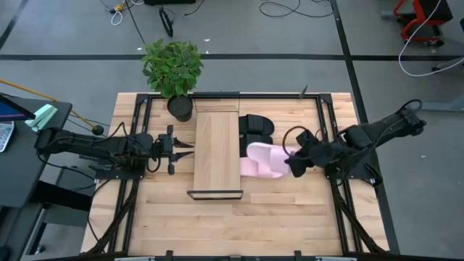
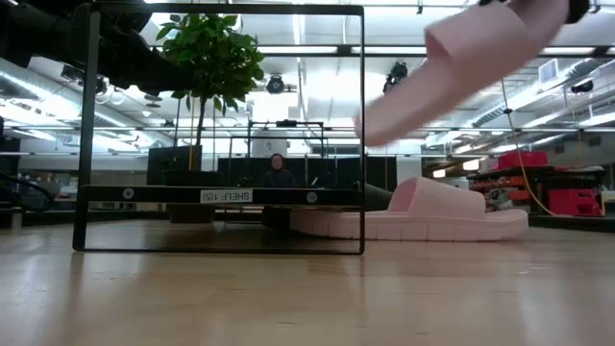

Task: Pick and place slides into the shelf
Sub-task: Put the bottom pink slipper on the shelf

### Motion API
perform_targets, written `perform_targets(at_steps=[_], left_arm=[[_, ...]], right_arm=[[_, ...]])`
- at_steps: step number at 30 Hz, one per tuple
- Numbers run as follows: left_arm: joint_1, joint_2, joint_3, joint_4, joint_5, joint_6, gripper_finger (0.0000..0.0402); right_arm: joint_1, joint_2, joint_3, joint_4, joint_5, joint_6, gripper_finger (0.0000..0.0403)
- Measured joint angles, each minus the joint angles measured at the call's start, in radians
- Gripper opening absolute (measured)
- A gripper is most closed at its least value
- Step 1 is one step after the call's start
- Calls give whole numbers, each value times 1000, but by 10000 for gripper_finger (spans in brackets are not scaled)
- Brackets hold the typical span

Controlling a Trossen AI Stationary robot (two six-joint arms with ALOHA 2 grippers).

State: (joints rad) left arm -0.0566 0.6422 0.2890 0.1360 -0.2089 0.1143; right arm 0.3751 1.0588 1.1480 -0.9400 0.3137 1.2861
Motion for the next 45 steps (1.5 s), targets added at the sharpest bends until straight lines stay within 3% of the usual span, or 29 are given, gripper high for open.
perform_targets(at_steps=[7, 13, 20, 25, 34, 39, 45], left_arm=[[0, 0, 0, 0, 0, 1, 96], [0, 0, 0, -1, 0, 1, 90], [0, 0, 0, -49, 22, -51, 95], [0, -1, 0, -61, 113, -50, 91], [-1, -31, 0, -125, 121, -43, 67], [-24, -137, 0, -207, 121, -42, 51], [-45, -298, 0, -324, 108, -52, 34]], right_arm=[[-149, 20, 8, 72, -54, -226, 2], [-311, 109, 7, 216, -227, -466, 2], [-408, 226, 7, 412, -392, -627, 2], [-430, 288, 7, 490, -459, -664, 2], [-438, 386, 7, 671, -571, -706, 2], [-440, 422, 7, 696, -594, -699, 2], [-414, 497, 7, 883, -624, -599, 2]])
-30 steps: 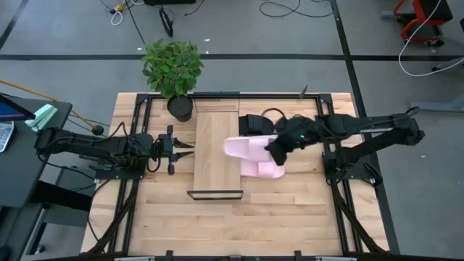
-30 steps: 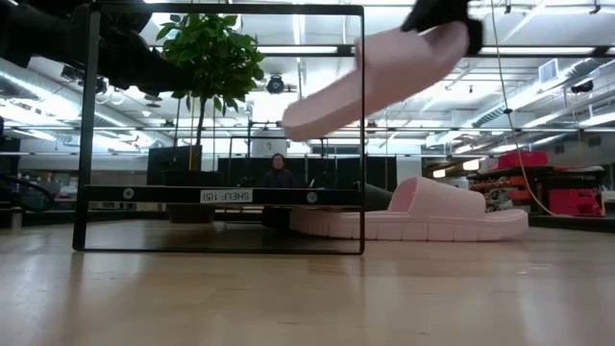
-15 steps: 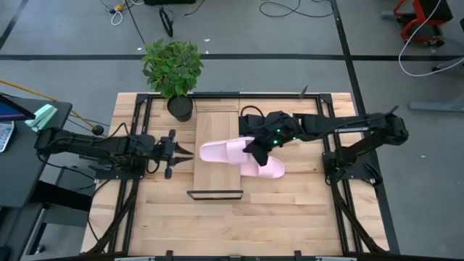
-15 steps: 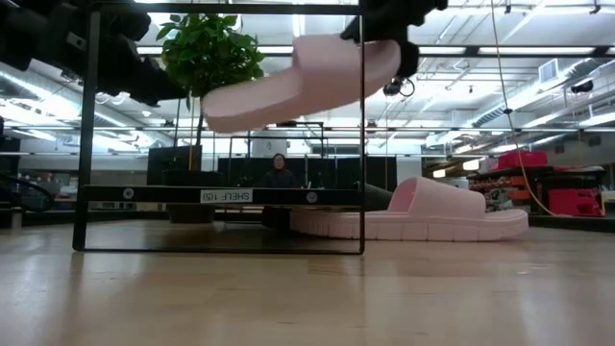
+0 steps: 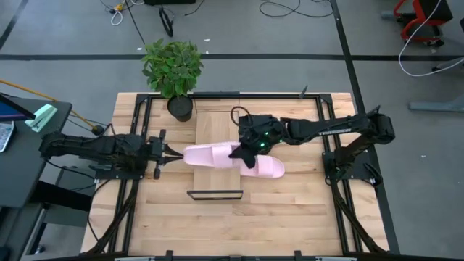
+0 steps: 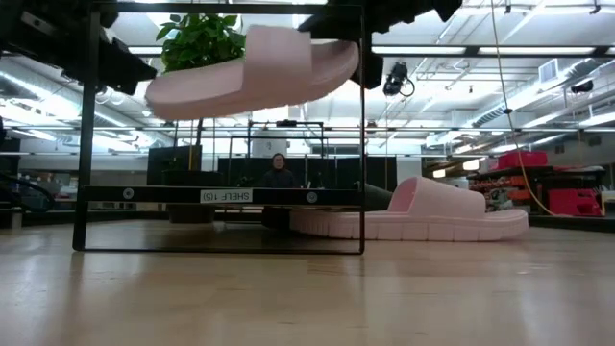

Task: Pick and place slides into the shelf
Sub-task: Put the bottom pink slipper on the shelf

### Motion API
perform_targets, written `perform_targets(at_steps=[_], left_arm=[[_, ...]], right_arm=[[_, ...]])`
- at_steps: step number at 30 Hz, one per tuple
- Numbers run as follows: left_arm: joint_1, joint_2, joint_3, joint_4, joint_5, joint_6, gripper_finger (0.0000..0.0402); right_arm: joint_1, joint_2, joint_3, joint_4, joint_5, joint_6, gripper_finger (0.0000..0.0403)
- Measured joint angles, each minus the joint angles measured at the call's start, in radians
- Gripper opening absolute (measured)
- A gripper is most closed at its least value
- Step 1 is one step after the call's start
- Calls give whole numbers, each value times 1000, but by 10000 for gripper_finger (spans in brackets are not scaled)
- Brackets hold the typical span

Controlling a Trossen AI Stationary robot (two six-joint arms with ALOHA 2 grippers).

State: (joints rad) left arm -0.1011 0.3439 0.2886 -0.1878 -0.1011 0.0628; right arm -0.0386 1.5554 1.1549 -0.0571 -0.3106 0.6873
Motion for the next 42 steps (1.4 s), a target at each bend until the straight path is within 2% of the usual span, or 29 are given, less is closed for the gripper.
perform_targets(at_steps=[6, 12, 15, 18, 21, 26, 31, 36, 42], left_arm=[[-6, -105, 0, -16, -10, -4, 23], [-6, -115, 0, -18, -10, -2, 24], [-6, -115, 0, -19, -10, -1, 22], [-6, -116, 0, -19, -11, 0, 21], [-6, -115, 0, -19, -11, 0, 22], [-6, -116, 0, -12, -11, 1, 24], [-6, -115, 0, -11, -12, 1, 19], [-6, -115, 0, -11, -15, 1, 21], [-6, -115, 0, -11, -35, 1, 27]], right_arm=[[33, 53, -6, 18, 5, 66, 2], [53, 19, -158, 192, 88, 234, 2], [62, -31, -284, 345, 146, 339, 2], [72, -59, -411, 577, 166, 454, 2], [80, -62, -498, 708, 159, 521, 2], [77, -56, -556, 735, 69, 492, 2], [58, -56, -557, 775, 25, 463, 2], [57, -56, -556, 772, -68, 415, 2], [30, -56, -557, 772, -90, 398, 2]])
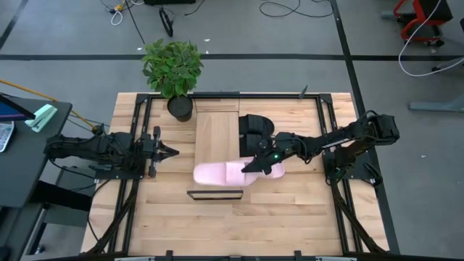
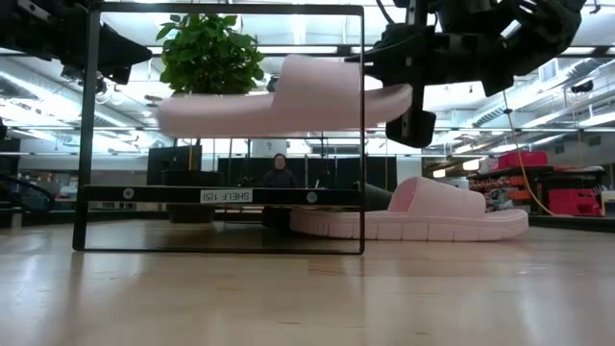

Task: Pick and place slides into the shelf
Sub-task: Put the bottom pink slipper on the shelf

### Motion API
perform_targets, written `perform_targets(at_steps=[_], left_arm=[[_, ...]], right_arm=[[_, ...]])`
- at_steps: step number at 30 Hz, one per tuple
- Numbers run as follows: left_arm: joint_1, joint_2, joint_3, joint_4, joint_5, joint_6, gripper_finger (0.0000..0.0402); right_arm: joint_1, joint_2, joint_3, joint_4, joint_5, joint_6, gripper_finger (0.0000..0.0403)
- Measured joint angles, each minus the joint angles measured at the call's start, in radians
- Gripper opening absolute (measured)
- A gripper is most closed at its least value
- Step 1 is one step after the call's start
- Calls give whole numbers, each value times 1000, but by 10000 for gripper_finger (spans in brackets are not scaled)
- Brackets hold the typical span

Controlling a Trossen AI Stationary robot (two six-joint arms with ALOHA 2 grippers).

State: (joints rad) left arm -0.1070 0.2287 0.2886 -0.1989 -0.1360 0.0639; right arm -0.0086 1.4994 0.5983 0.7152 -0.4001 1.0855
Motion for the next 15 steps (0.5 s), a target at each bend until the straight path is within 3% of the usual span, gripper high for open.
perform_targets(at_steps=[15], left_arm=[[0, 0, 0, 0, 1, 0, 28]], right_arm=[[-9, 96, 0, 96, -48, 16, 2]])
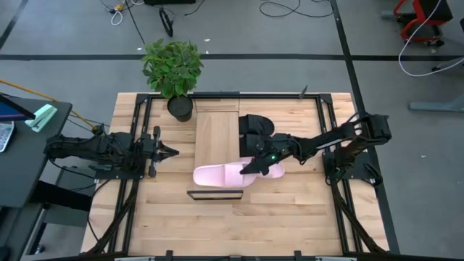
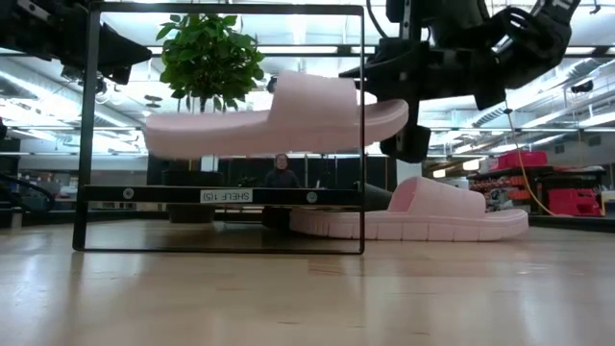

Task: Pick and place slides into the shelf
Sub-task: Put the bottom pink slipper on the shelf

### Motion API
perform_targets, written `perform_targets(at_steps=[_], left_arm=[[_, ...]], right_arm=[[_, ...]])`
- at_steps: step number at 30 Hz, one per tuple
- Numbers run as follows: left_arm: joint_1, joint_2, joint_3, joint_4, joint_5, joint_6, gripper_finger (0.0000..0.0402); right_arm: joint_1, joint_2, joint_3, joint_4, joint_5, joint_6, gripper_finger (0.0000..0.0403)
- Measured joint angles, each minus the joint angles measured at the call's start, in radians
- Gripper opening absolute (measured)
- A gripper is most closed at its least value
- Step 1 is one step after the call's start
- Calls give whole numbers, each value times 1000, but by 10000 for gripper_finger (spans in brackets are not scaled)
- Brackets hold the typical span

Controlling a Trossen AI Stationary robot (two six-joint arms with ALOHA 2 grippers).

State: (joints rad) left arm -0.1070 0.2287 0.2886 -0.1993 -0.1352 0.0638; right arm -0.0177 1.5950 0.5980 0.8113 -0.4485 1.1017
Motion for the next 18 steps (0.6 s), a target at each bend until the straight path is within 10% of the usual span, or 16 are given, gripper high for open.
perform_targets(at_steps=[18], left_arm=[[0, 0, 0, 0, 0, 0, 31]], right_arm=[[1, 35, 0, 58, -22, 32, 2]])
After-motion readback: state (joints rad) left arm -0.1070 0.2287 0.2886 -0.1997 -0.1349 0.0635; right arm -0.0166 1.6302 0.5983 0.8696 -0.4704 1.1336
